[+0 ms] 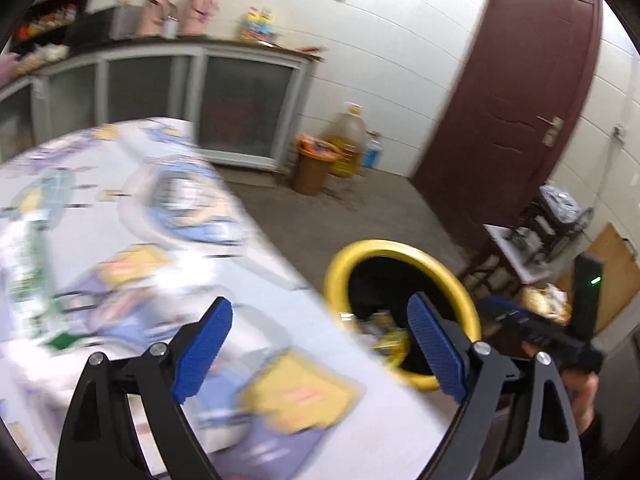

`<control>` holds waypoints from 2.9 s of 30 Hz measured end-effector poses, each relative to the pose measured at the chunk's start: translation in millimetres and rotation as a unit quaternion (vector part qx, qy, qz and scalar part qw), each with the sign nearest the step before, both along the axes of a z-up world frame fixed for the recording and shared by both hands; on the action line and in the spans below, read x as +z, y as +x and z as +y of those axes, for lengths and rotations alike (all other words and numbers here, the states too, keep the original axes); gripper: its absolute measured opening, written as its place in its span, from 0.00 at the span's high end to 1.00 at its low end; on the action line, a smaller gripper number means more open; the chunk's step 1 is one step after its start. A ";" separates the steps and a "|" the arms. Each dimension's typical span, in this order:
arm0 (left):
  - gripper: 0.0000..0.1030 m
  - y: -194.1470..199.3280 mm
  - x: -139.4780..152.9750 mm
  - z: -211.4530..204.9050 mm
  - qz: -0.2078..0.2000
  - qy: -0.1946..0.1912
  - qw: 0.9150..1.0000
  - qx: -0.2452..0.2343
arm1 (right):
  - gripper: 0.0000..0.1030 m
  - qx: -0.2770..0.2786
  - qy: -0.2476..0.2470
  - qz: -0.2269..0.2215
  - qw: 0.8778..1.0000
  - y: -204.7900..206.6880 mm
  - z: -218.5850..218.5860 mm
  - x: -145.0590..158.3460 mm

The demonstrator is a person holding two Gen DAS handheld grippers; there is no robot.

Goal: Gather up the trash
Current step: 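Move both tools back over the table, then grasp the green SATINE milk carton with the left tool while the right tool grasps white tissues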

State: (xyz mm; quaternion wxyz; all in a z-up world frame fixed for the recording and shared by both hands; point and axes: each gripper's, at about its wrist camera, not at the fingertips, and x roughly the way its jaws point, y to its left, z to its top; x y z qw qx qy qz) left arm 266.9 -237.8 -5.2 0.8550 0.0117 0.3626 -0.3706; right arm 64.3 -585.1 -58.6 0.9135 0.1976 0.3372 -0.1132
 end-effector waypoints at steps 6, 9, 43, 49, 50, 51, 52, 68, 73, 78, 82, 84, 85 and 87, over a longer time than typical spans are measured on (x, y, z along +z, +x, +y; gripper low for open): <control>0.16 7.1 11.8 110.6 -0.030 0.042 0.994 0.092 | 0.48 0.096 -0.026 -0.020 0.995 38.2 70.6 22.4; 0.16 16.6 12.4 161.6 -0.023 0.048 0.989 0.138 | 0.48 0.140 -0.040 -0.015 0.989 62.6 107.2 23.4; 0.11 134.8 -10.5 151.5 0.053 0.074 0.975 0.201 | 0.46 0.241 -0.062 0.049 0.967 194.7 224.4 -4.3; 0.11 162.5 -26.6 143.2 0.067 0.101 0.966 0.230 | 0.46 0.240 -0.068 0.056 0.967 208.4 227.8 -11.7; 0.11 166.1 -29.7 143.7 0.072 0.102 0.964 0.234 | 0.46 0.239 -0.068 0.058 0.967 212.0 227.9 -13.9; 0.11 172.0 -34.3 143.3 0.081 0.101 0.962 0.239 | 0.46 0.238 -0.067 0.061 0.967 215.7 227.8 -16.0; 0.11 174.9 -37.8 143.0 0.088 0.101 0.961 0.241 | 0.46 0.238 -0.066 0.063 0.967 218.9 228.0 -17.6; 0.43 196.4 -63.1 122.2 0.097 0.130 0.958 0.238 | 0.78 0.226 -0.055 0.084 0.969 243.7 221.1 -28.3; 0.43 179.6 -38.5 144.1 0.091 0.090 0.964 0.235 | 0.78 0.234 -0.021 0.078 0.969 231.4 218.1 -19.5; 0.43 155.9 -9.7 173.6 0.070 0.057 0.967 0.238 | 0.78 0.243 -0.001 0.059 0.968 208.8 218.4 1.4; 0.43 131.2 9.4 197.7 0.051 0.044 0.966 0.248 | 0.78 0.254 -0.002 0.037 0.966 185.1 222.8 24.1; 0.43 120.0 14.2 205.8 0.047 0.041 0.966 0.251 | 0.78 0.259 0.002 0.029 0.965 174.8 224.3 32.8; 0.43 110.9 16.7 210.8 0.045 0.040 0.966 0.252 | 0.78 0.262 0.002 0.025 0.965 167.5 225.6 38.1; 0.43 99.5 19.3 215.7 0.041 0.038 0.966 0.253 | 0.78 0.265 0.005 0.020 0.964 159.8 226.6 43.8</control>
